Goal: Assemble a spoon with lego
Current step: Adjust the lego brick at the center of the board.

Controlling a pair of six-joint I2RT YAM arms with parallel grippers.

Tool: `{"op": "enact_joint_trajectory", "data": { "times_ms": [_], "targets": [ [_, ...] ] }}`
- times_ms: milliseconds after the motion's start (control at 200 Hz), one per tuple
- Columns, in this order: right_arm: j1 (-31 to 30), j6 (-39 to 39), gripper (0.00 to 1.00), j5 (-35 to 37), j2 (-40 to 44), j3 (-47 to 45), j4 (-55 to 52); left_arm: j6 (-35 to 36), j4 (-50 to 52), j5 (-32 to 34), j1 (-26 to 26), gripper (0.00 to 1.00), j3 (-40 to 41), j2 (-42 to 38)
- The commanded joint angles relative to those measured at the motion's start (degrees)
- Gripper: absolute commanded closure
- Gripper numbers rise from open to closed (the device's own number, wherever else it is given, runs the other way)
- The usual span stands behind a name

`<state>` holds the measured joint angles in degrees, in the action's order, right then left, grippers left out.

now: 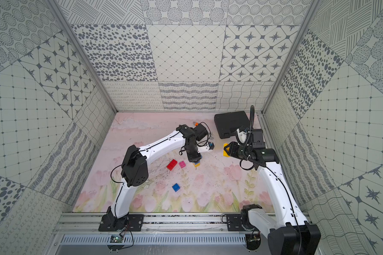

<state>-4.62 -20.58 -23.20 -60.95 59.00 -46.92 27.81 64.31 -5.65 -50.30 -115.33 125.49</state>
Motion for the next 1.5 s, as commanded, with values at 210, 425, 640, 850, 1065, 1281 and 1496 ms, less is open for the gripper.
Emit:
{"op": "enact_joint_trajectory", "data": {
  "times_ms": [210,425,640,850,1065,1281,1496],
  "targets": [
    [0.14,0.76,0.80,-0.97,1.58,-0.64,1.04,6.99,-2.36,-2.32,-0.50,0.57,2.59,-2.35],
    [0.13,0.89,0.80,-1.21,2.01,-0.87,0.93,10.21,-3.62,-1.92,-0.37,0.56,3.43,-2.67],
    [0.14,1.13,0.80,-1.89,1.97,-1.16,0.60,12.58,-4.71,-2.13,0.21,0.56,3.27,-3.08],
    [0.05,1.58,0.80,-2.54,1.67,-0.74,0.04,15.22,-7.66,-2.17,0.38,0.52,6.56,-5.48],
    [-0.23,1.81,0.80,-3.00,1.21,-0.21,-0.41,15.89,-8.56,-1.50,0.54,0.37,7.41,-6.74],
    [-0.30,3.84,0.81,-2.24,0.18,2.00,-1.99,12.15,-14.85,-1.33,1.45,0.16,13.57,-14.70],
    [-0.46,5.60,0.84,-2.46,-3.73,7.12,-4.49,-5.61,-28.19,0.65,6.82,0.12,29.30,-32.21]
  ]
}}
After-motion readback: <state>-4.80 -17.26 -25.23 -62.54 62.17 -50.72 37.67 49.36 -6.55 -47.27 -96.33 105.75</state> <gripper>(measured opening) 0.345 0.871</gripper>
